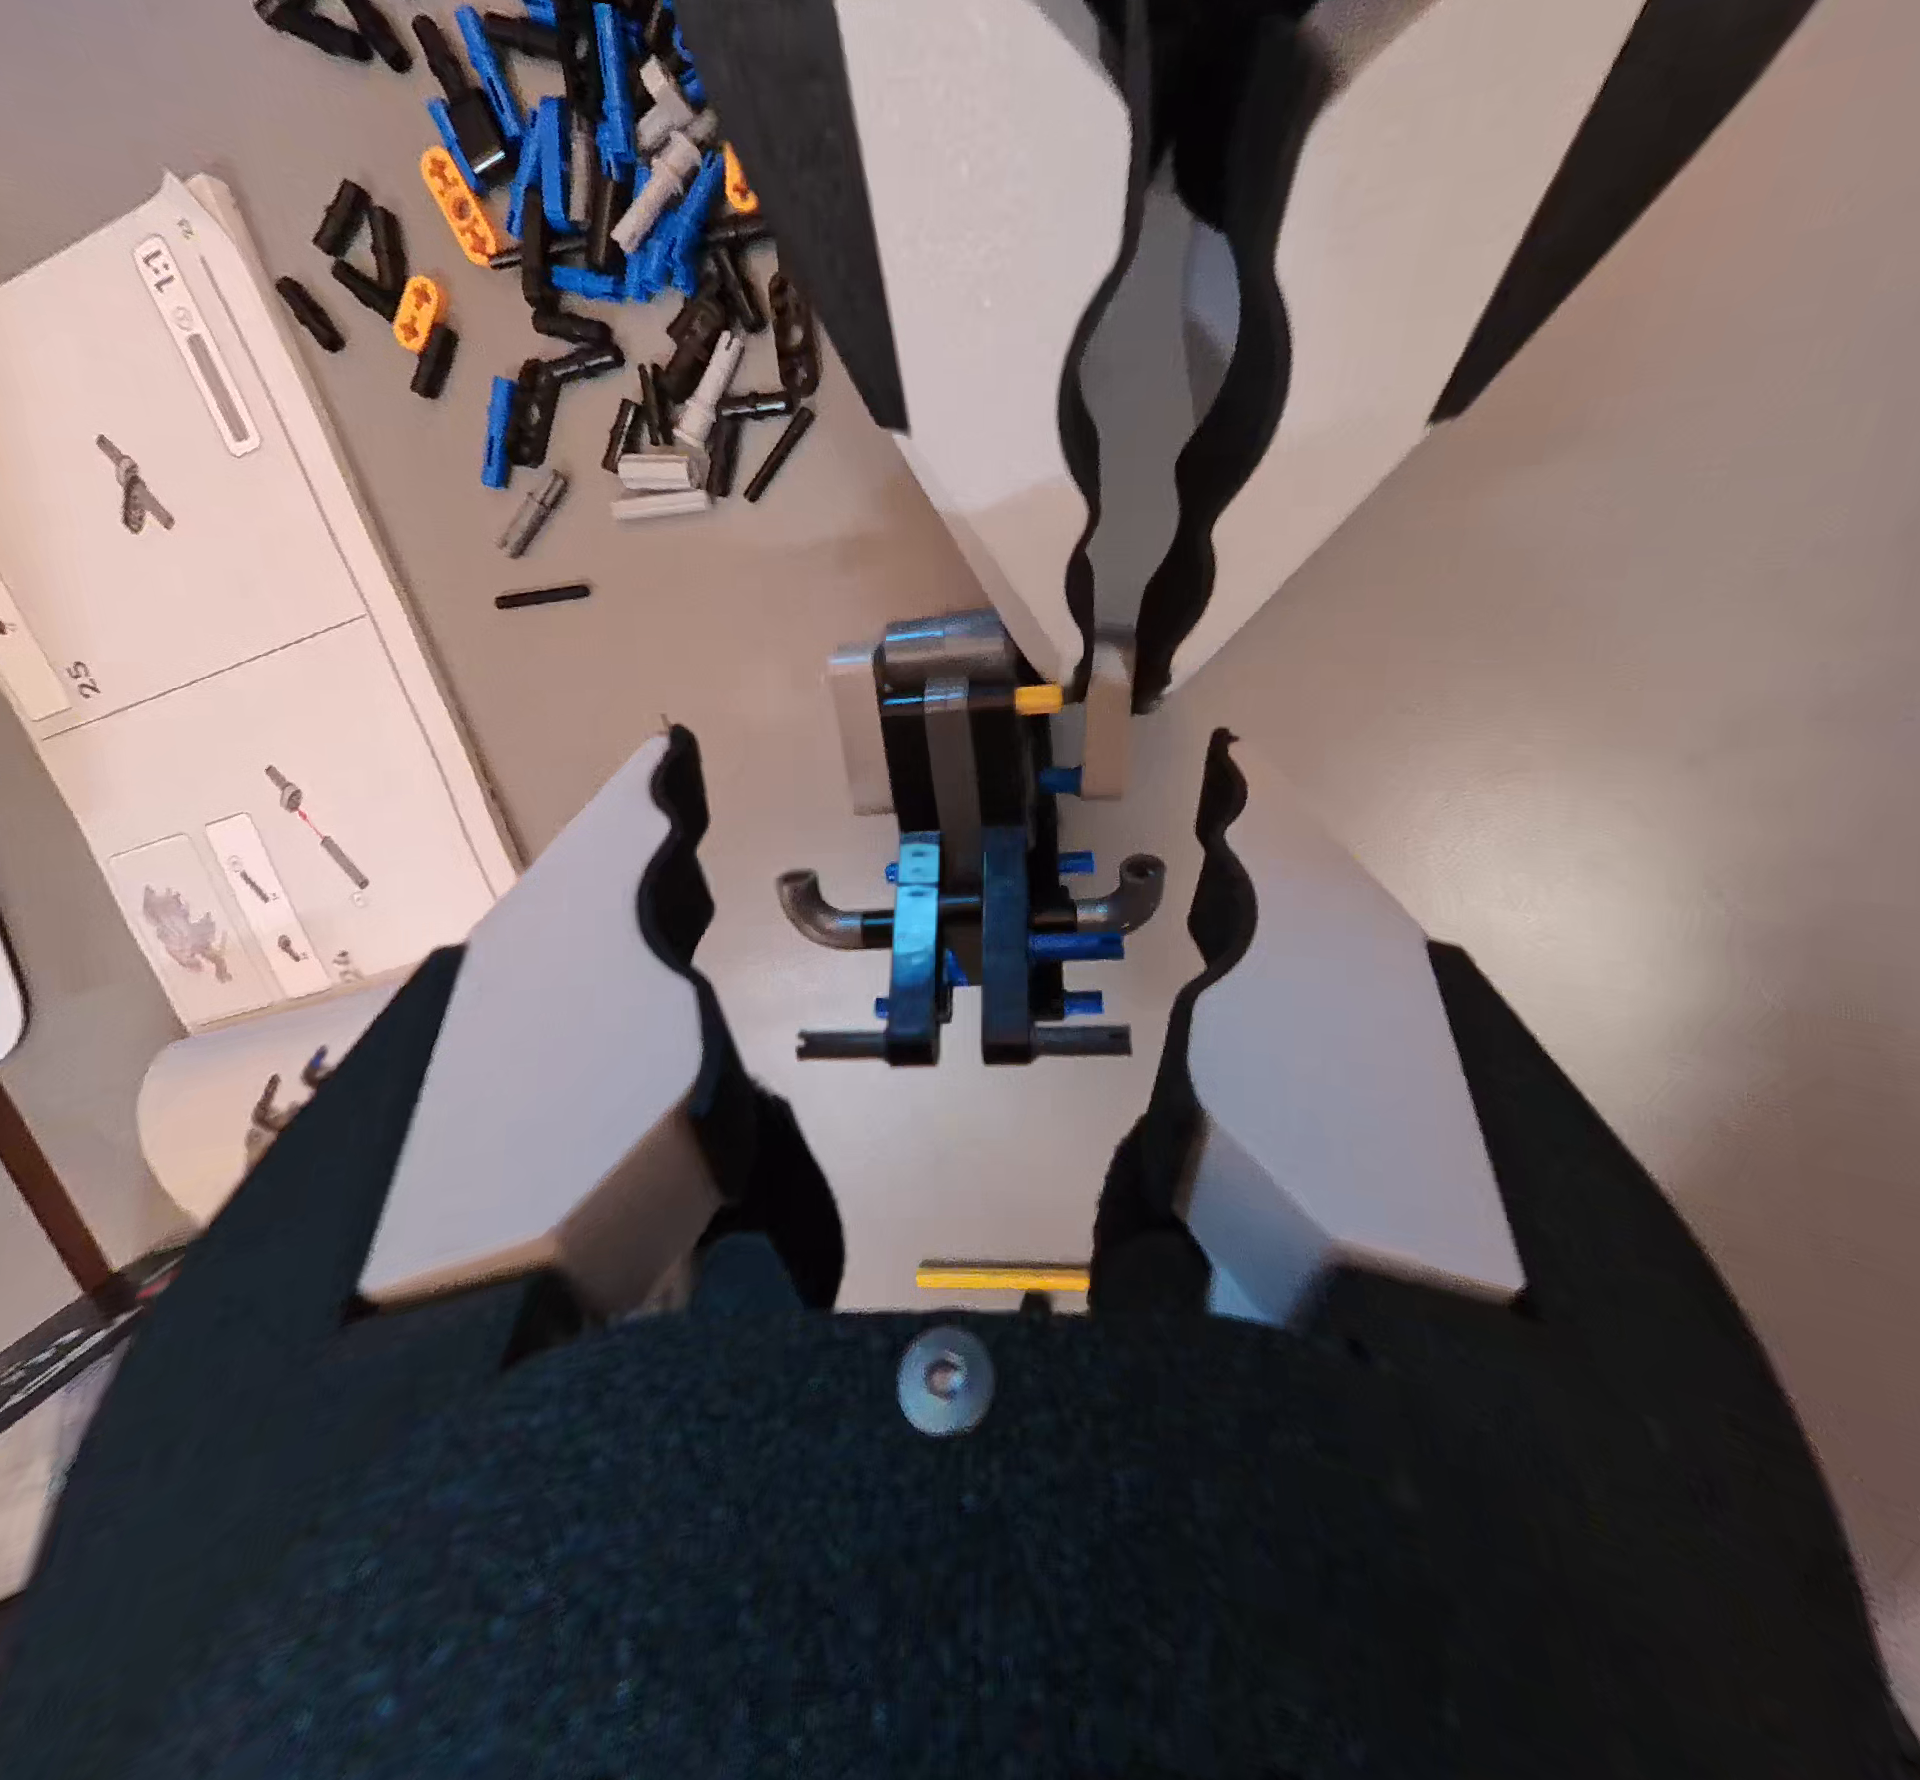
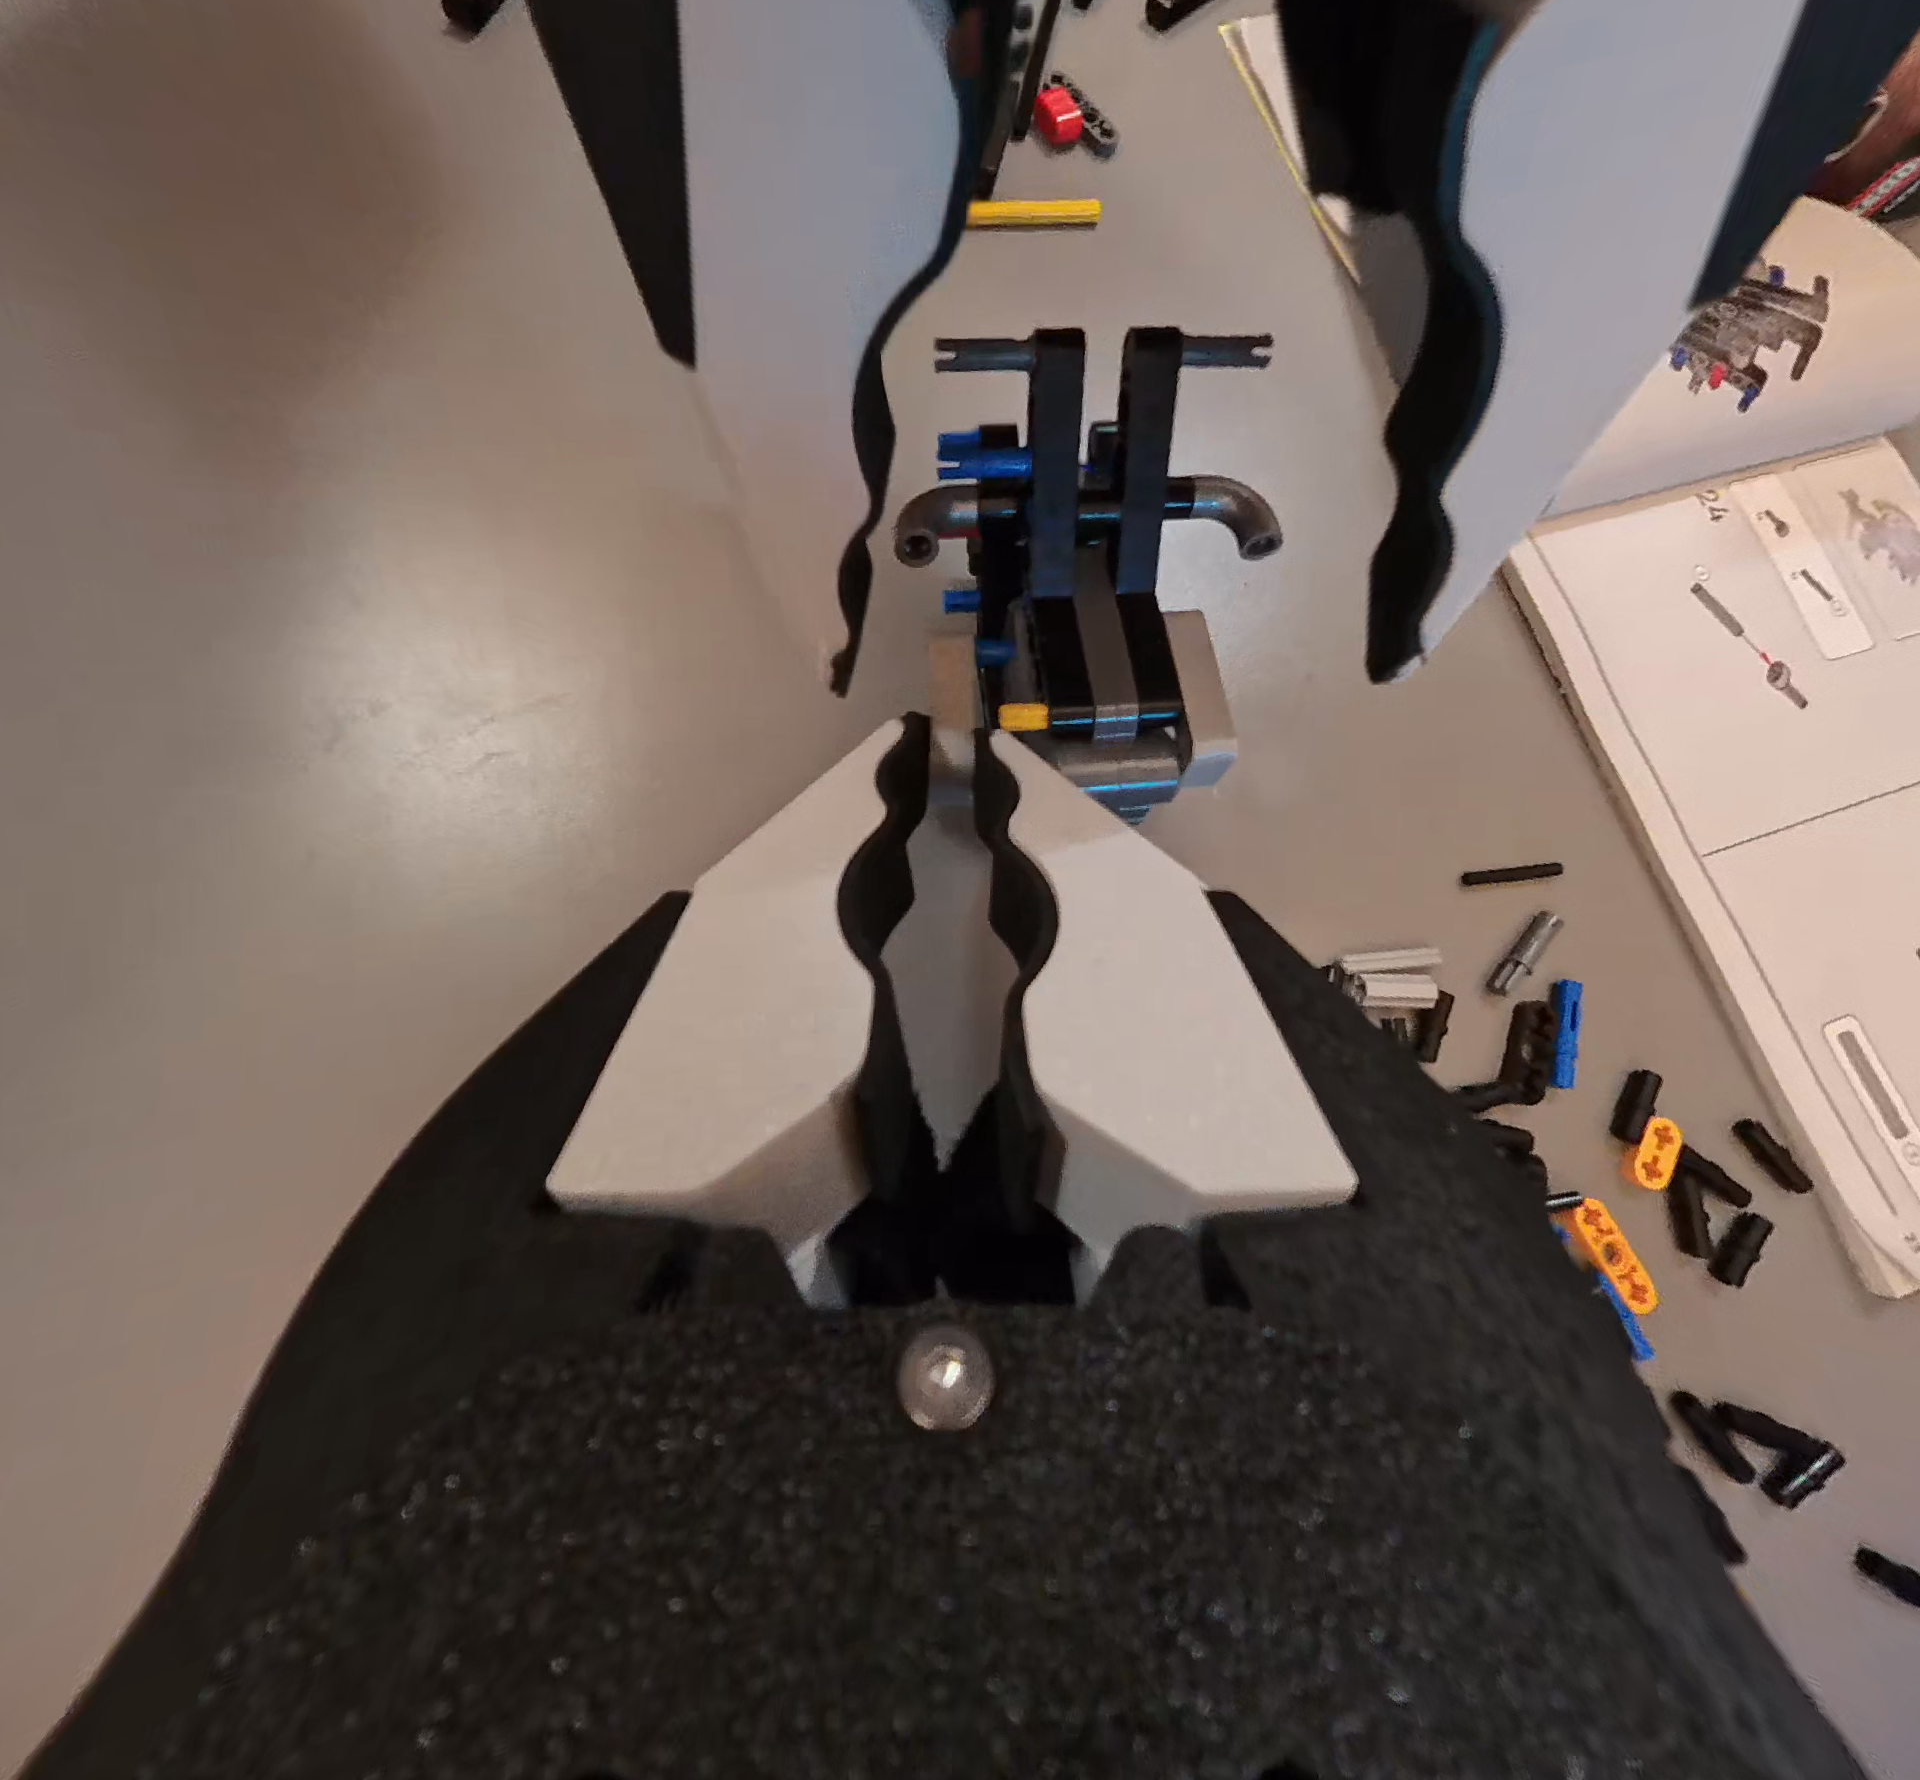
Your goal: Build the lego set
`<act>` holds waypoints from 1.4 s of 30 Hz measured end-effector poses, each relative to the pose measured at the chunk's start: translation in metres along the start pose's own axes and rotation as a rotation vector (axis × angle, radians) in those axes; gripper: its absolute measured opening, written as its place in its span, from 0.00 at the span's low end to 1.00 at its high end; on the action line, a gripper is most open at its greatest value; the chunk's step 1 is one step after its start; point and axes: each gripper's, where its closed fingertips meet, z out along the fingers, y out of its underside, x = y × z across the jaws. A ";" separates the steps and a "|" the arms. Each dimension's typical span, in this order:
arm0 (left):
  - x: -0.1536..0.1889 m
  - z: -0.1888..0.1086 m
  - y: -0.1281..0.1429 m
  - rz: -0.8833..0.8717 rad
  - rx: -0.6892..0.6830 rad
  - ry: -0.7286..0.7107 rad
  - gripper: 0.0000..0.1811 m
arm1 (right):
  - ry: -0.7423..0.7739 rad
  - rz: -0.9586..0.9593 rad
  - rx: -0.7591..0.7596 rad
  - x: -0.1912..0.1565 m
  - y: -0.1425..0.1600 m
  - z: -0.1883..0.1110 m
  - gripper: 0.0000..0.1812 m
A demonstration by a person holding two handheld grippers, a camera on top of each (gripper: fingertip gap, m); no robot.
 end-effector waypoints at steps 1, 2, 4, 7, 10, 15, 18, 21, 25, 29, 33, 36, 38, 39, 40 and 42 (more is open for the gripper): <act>0.001 0.001 -0.001 -0.008 0.001 0.014 0.49 | 0.002 0.016 0.001 0.000 0.000 0.000 0.04; 0.001 0.001 0.000 -0.016 -0.005 0.024 0.47 | 0.007 0.027 0.003 0.001 0.000 -0.001 0.04; 0.003 0.002 0.003 -0.021 -0.023 0.042 0.46 | 0.008 0.030 0.002 0.001 0.002 -0.001 0.04; 0.002 0.005 0.006 -0.018 -0.038 0.037 0.46 | 0.030 0.005 0.003 0.001 0.003 -0.003 0.04; 0.000 0.007 0.004 -0.035 -0.033 0.064 0.42 | 0.040 -0.013 0.018 0.000 -0.001 -0.005 0.04; 0.006 0.011 0.006 -0.044 -0.055 0.133 0.34 | 0.053 -0.013 0.024 0.003 -0.002 -0.006 0.04; 0.007 0.013 0.004 -0.037 -0.052 0.132 0.34 | 0.052 -0.010 0.022 0.003 -0.001 -0.003 0.04; 0.007 0.013 0.004 -0.040 -0.057 0.136 0.33 | 0.040 0.009 0.028 0.003 0.000 -0.002 0.04; 0.008 0.013 0.005 -0.037 -0.056 0.140 0.33 | 0.042 0.008 0.033 0.003 -0.001 -0.002 0.04; 0.006 0.012 0.007 -0.048 -0.069 0.129 0.32 | 0.084 -0.025 0.031 0.006 -0.001 -0.003 0.04; 0.007 0.010 0.005 -0.031 -0.065 0.124 0.33 | 0.079 -0.024 0.016 0.005 0.000 -0.003 0.04; 0.004 0.006 -0.001 -0.031 -0.041 0.107 0.33 | 0.068 -0.013 0.026 0.006 -0.001 -0.006 0.04; 0.004 0.005 -0.002 -0.045 -0.039 0.114 0.32 | 0.066 -0.009 0.033 0.006 -0.002 -0.007 0.04; 0.003 0.005 -0.001 -0.051 -0.044 0.118 0.31 | 0.067 -0.010 0.031 0.006 -0.002 -0.007 0.04; 0.003 0.006 0.000 -0.056 -0.051 0.122 0.31 | 0.073 -0.016 0.031 0.007 -0.002 -0.007 0.04; 0.004 0.006 0.001 -0.062 -0.054 0.128 0.31 | 0.082 -0.031 0.027 0.008 -0.001 -0.006 0.04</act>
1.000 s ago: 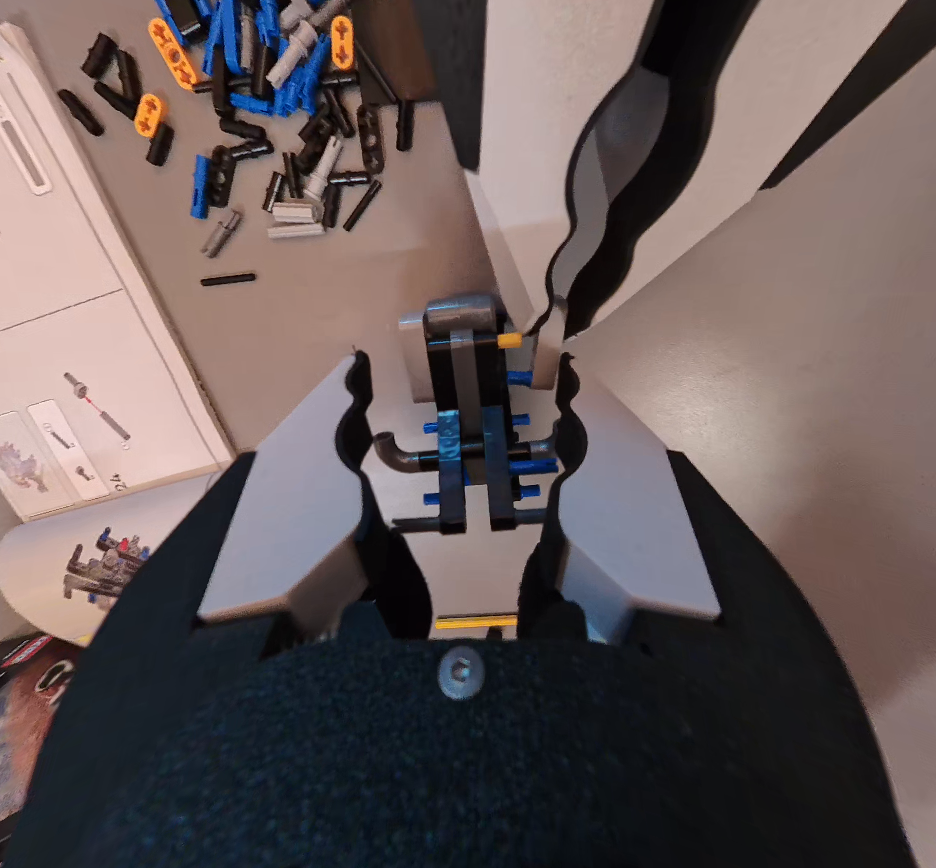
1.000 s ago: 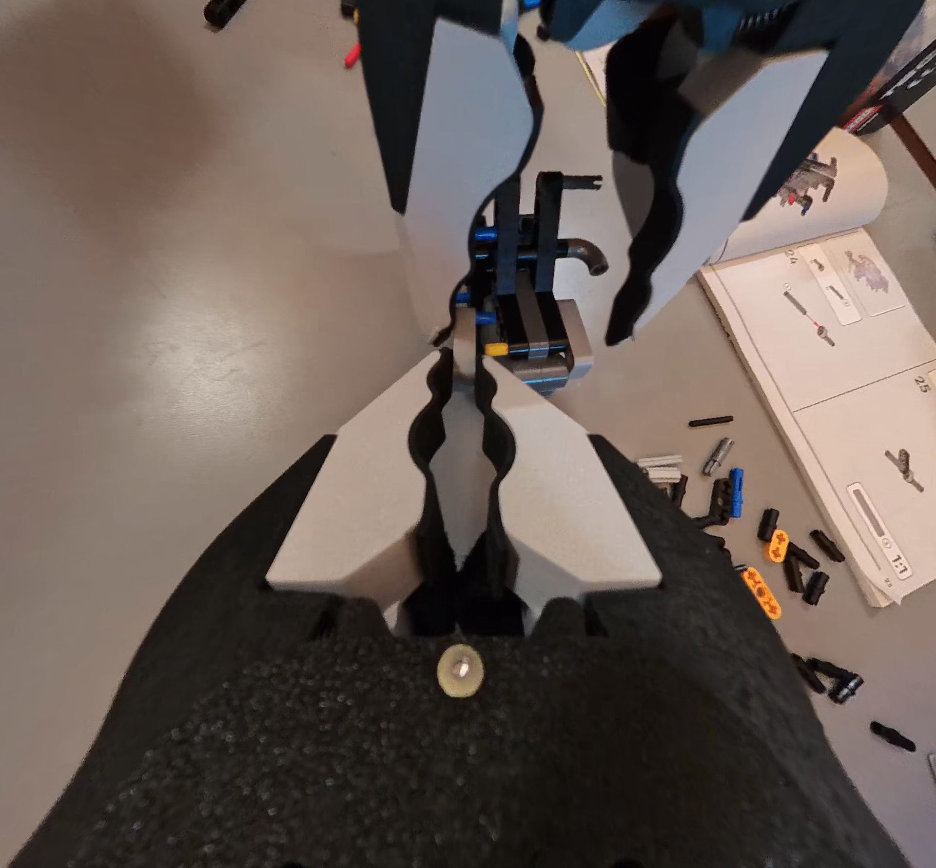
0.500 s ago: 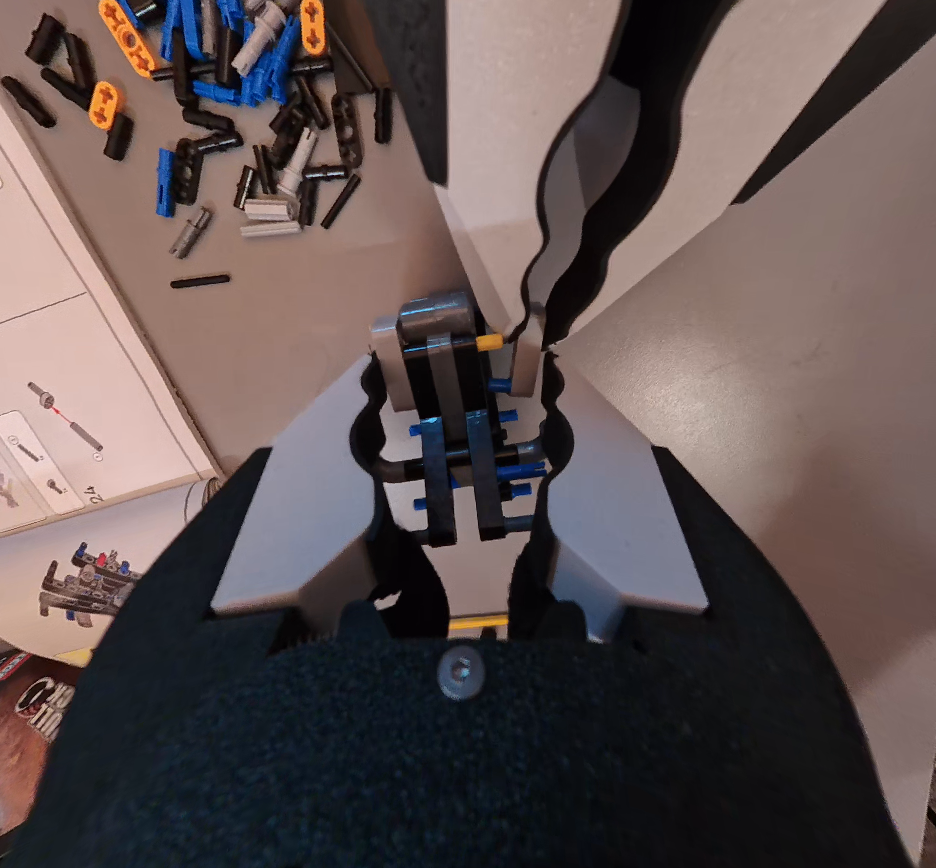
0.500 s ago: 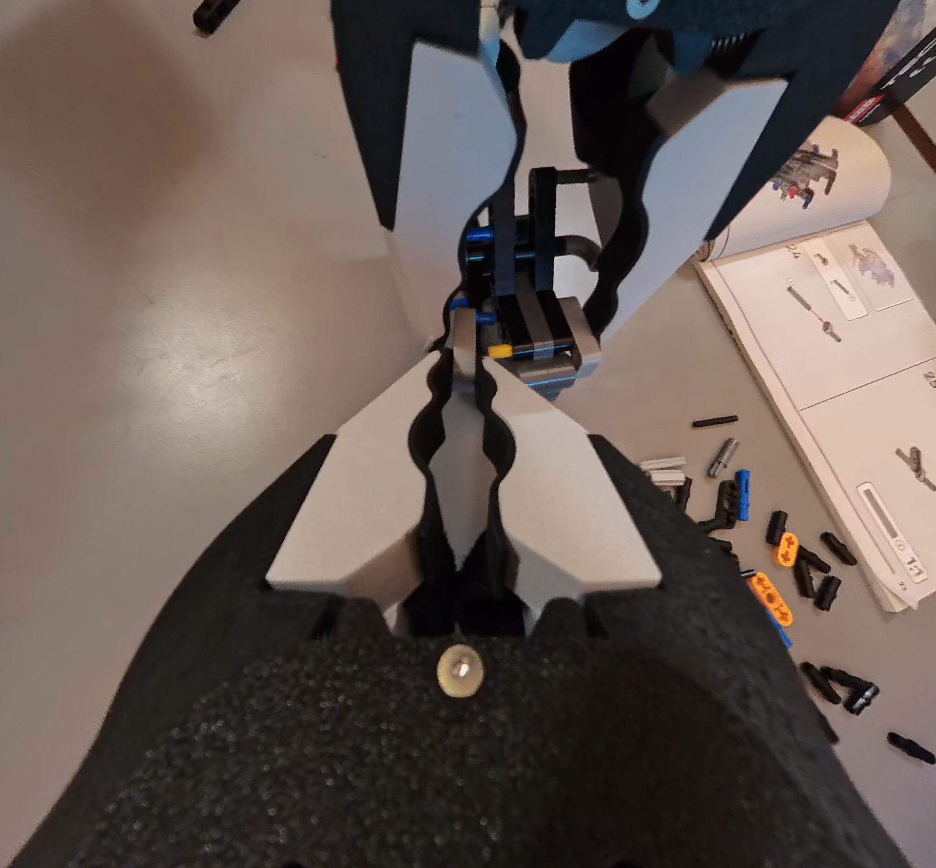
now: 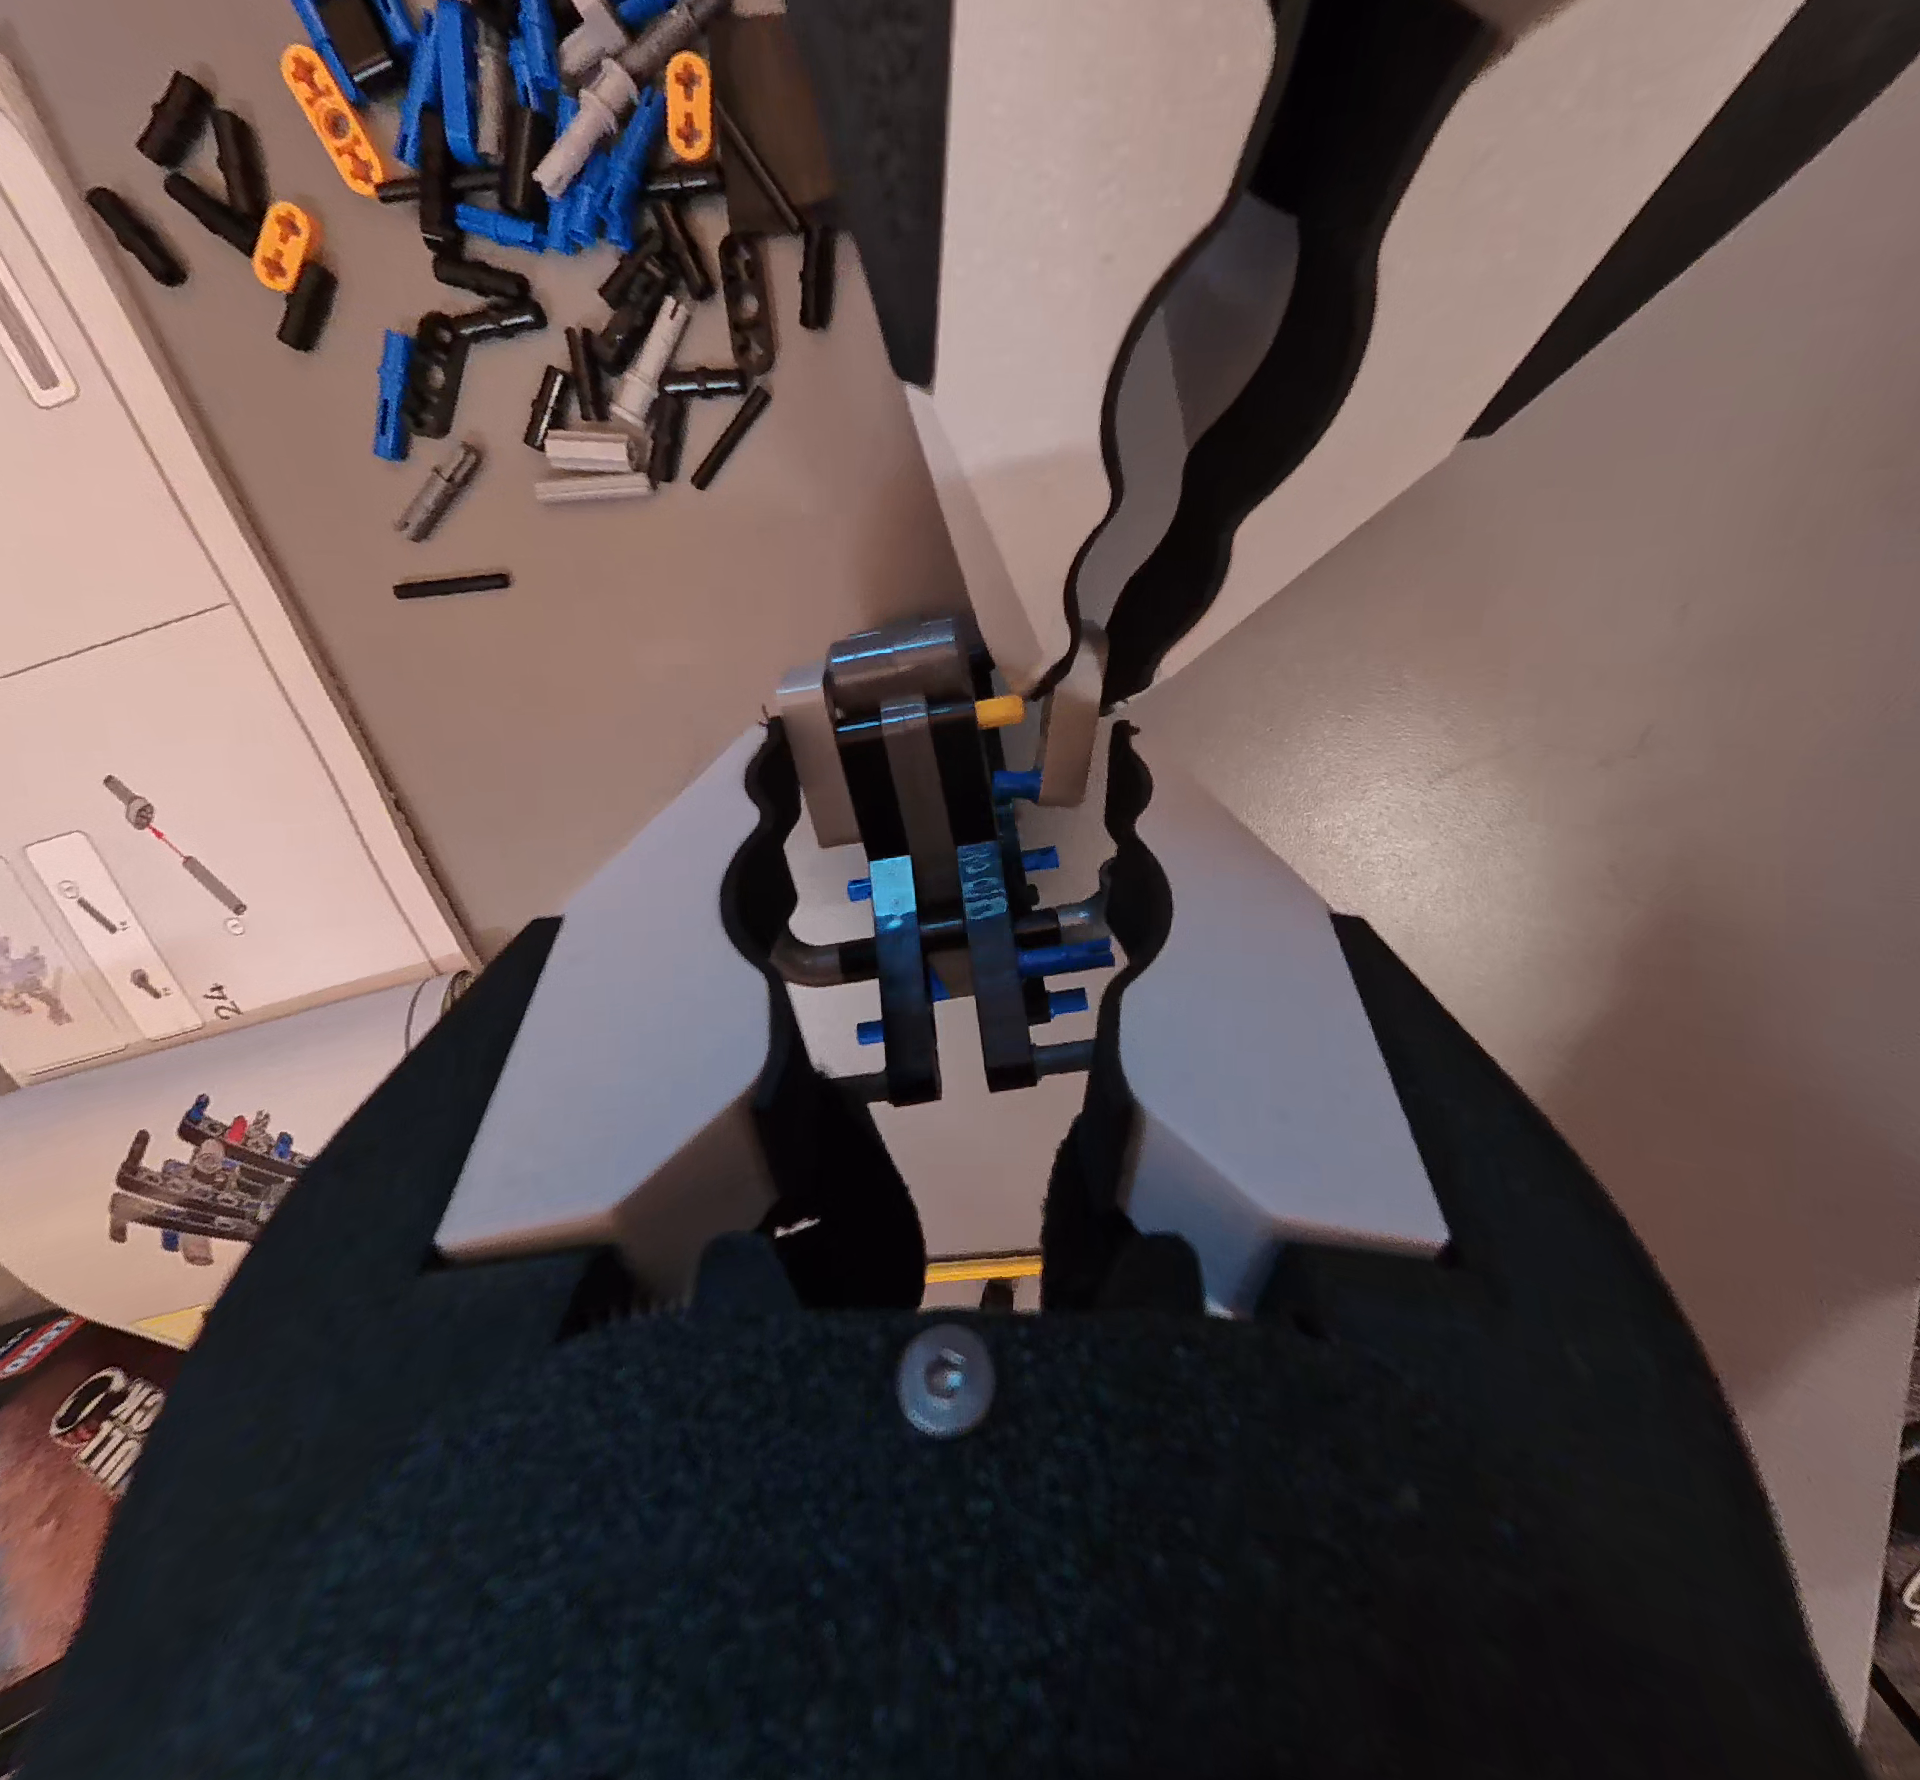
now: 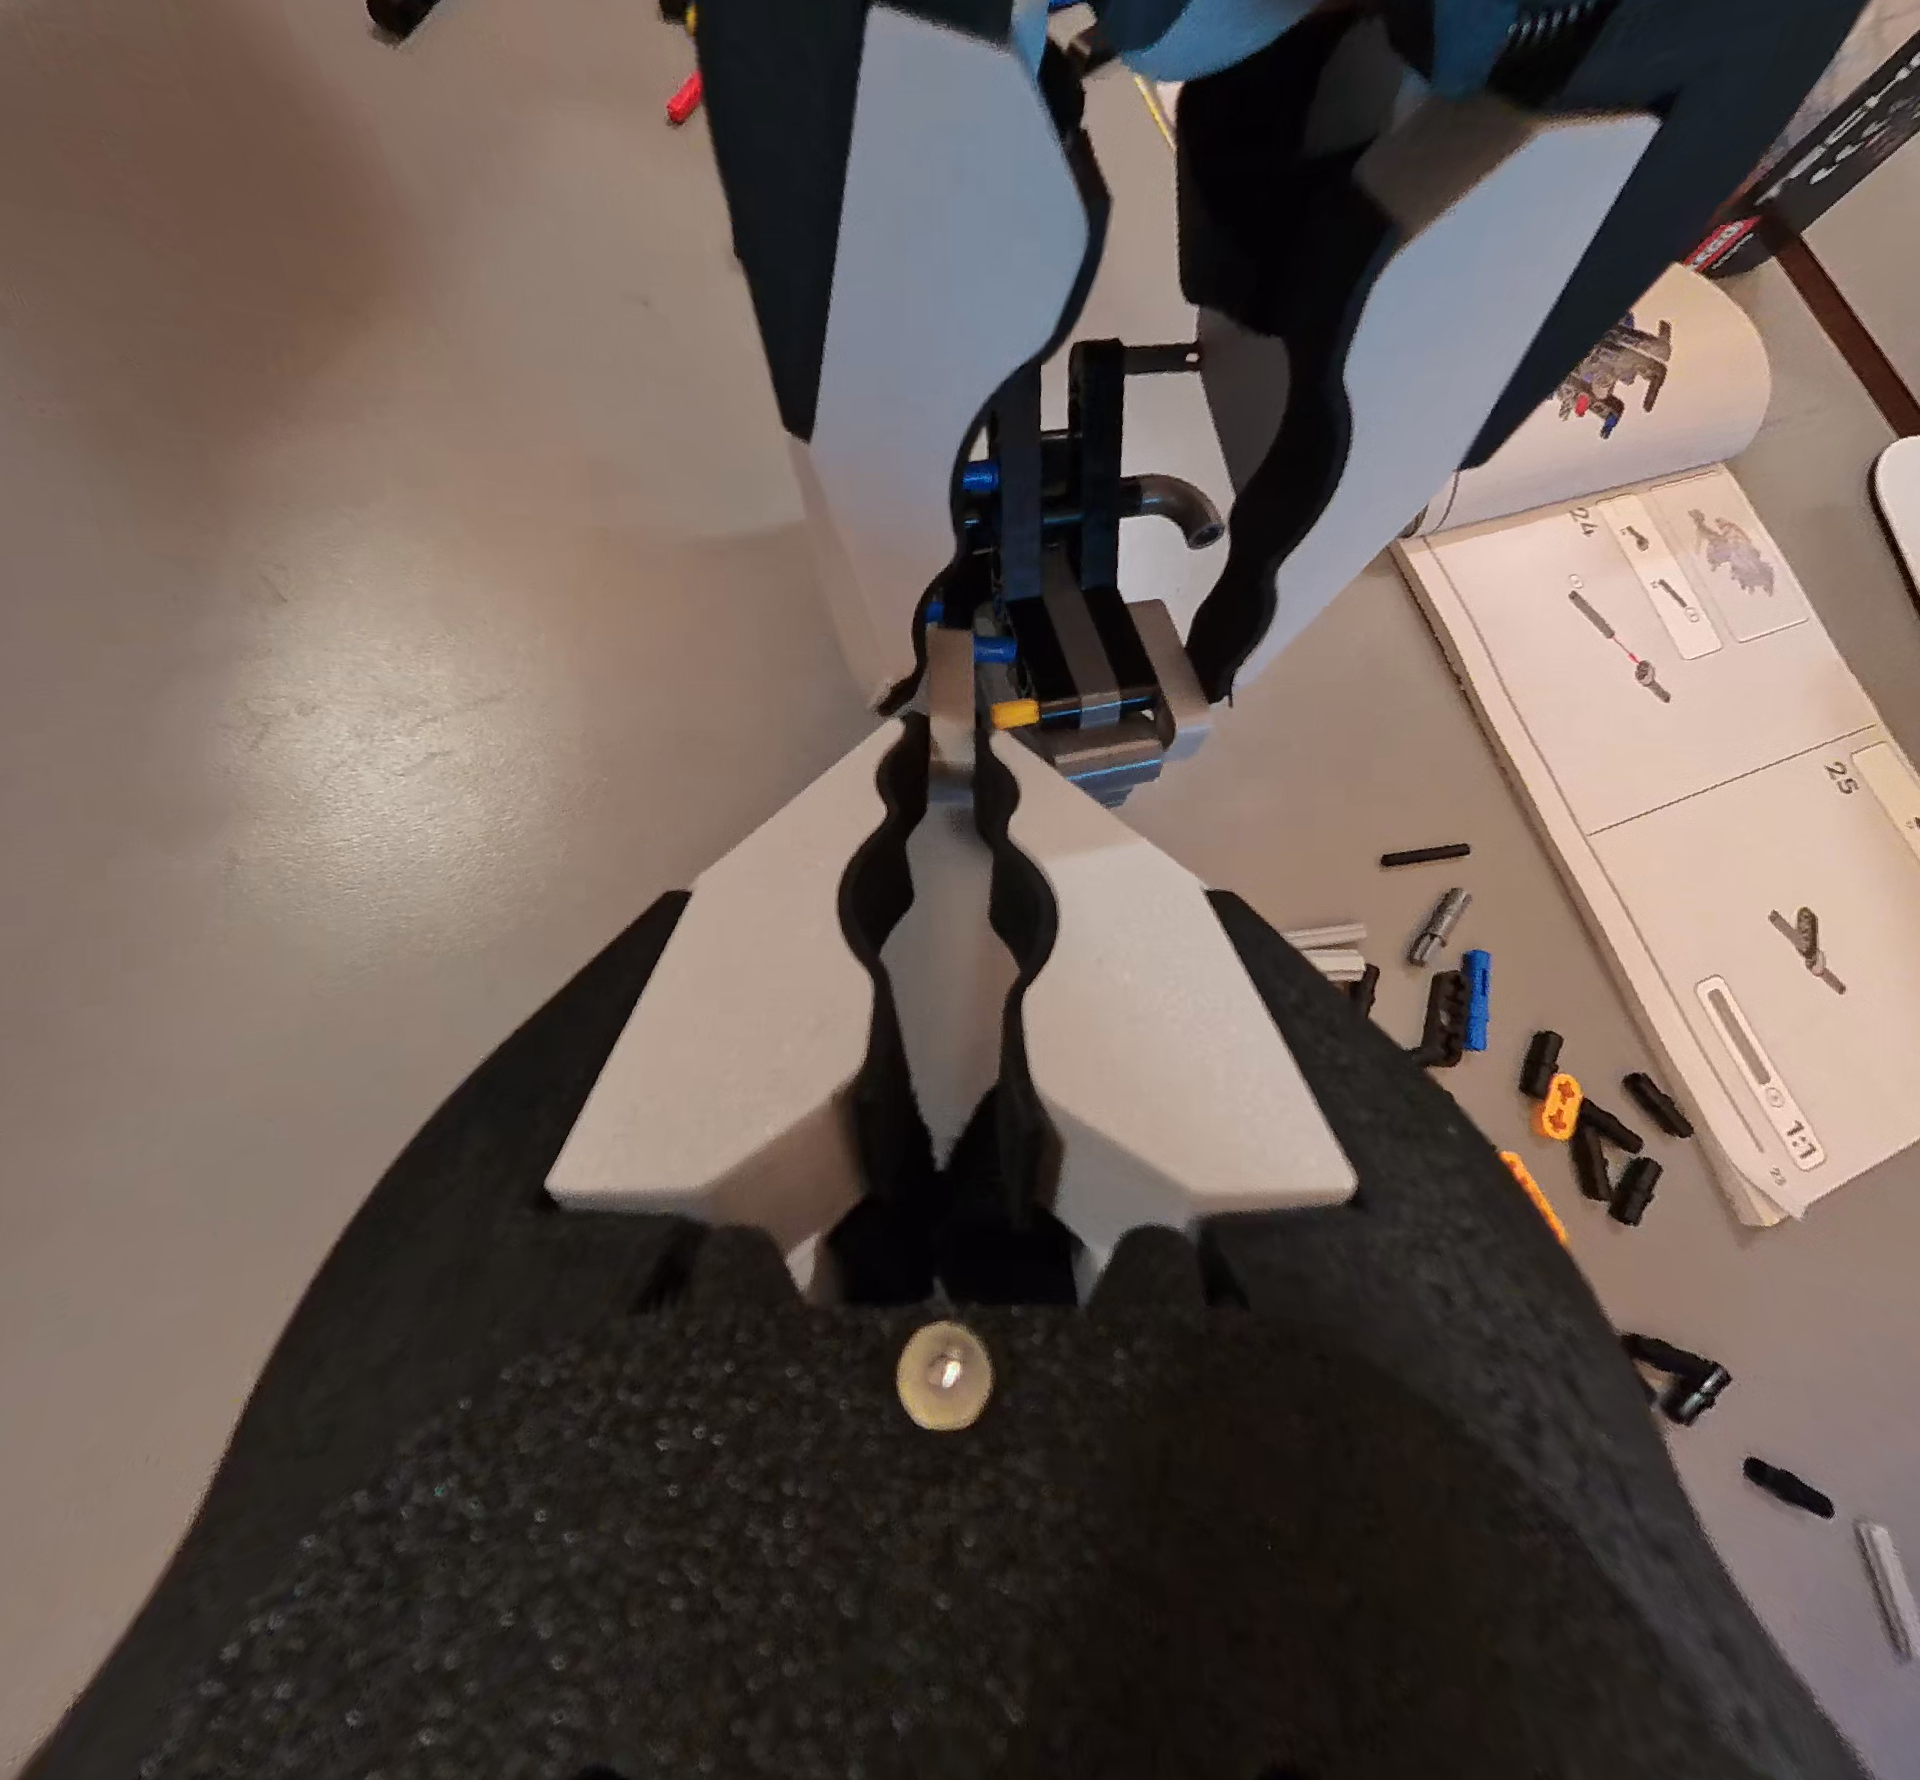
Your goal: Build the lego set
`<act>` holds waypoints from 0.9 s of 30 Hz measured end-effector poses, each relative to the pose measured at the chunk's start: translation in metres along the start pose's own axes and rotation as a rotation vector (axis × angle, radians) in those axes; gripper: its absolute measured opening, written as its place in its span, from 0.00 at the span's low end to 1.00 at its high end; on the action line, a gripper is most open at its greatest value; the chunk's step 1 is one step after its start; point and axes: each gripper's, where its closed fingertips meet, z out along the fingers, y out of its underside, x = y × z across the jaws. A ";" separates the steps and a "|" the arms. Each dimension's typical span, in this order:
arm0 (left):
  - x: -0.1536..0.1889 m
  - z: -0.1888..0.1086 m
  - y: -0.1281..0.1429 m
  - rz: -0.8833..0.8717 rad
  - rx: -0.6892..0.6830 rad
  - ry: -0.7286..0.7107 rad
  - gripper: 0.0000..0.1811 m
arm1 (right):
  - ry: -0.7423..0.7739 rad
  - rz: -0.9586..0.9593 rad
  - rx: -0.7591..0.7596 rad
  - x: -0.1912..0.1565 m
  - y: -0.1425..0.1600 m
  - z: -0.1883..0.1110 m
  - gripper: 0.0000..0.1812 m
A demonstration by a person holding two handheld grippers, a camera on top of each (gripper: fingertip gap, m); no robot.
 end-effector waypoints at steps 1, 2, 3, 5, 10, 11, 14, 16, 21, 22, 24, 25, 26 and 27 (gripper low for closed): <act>0.000 0.000 0.000 -0.001 0.003 0.001 0.31 | 0.000 -0.002 -0.001 0.000 0.000 0.000 0.04; 0.000 0.000 -0.001 -0.004 0.007 0.002 0.31 | -0.003 0.001 -0.003 0.000 0.001 0.001 0.04; 0.000 0.000 -0.001 -0.004 0.011 0.003 0.31 | -0.010 0.004 -0.004 -0.001 0.001 0.001 0.04; 0.001 0.000 -0.002 0.004 0.019 0.004 0.31 | -0.030 0.007 -0.002 -0.002 0.002 0.002 0.04; 0.000 -0.001 -0.003 -0.013 0.044 0.004 0.31 | -0.029 0.012 0.011 0.001 0.002 0.003 0.04; 0.001 -0.001 -0.003 -0.014 0.055 0.010 0.30 | -0.037 0.013 0.014 0.000 0.001 0.003 0.04; 0.001 -0.002 -0.004 -0.025 0.079 0.006 0.30 | -0.041 0.023 0.013 0.000 0.001 0.003 0.04; 0.000 -0.002 -0.006 -0.029 0.090 -0.001 0.30 | -0.047 0.029 0.010 0.001 0.002 0.002 0.04; -0.001 -0.003 -0.008 -0.044 0.097 -0.017 0.30 | -0.061 0.030 -0.002 0.002 0.004 0.000 0.04; -0.001 -0.004 -0.007 -0.037 0.096 -0.022 0.30 | -0.063 0.029 -0.002 0.001 0.004 -0.001 0.04; -0.001 -0.005 -0.008 -0.027 0.102 -0.026 0.30 | -0.057 0.018 -0.001 0.001 0.004 -0.001 0.04; -0.001 -0.006 -0.010 -0.035 0.117 -0.022 0.31 | -0.052 0.010 -0.004 0.002 0.004 -0.001 0.04; 0.000 -0.007 -0.011 -0.045 0.132 -0.013 0.32 | -0.049 0.006 -0.004 0.002 0.004 -0.001 0.04; 0.000 -0.008 -0.012 -0.056 0.141 -0.007 0.31 | -0.048 0.006 -0.003 0.002 0.004 -0.001 0.04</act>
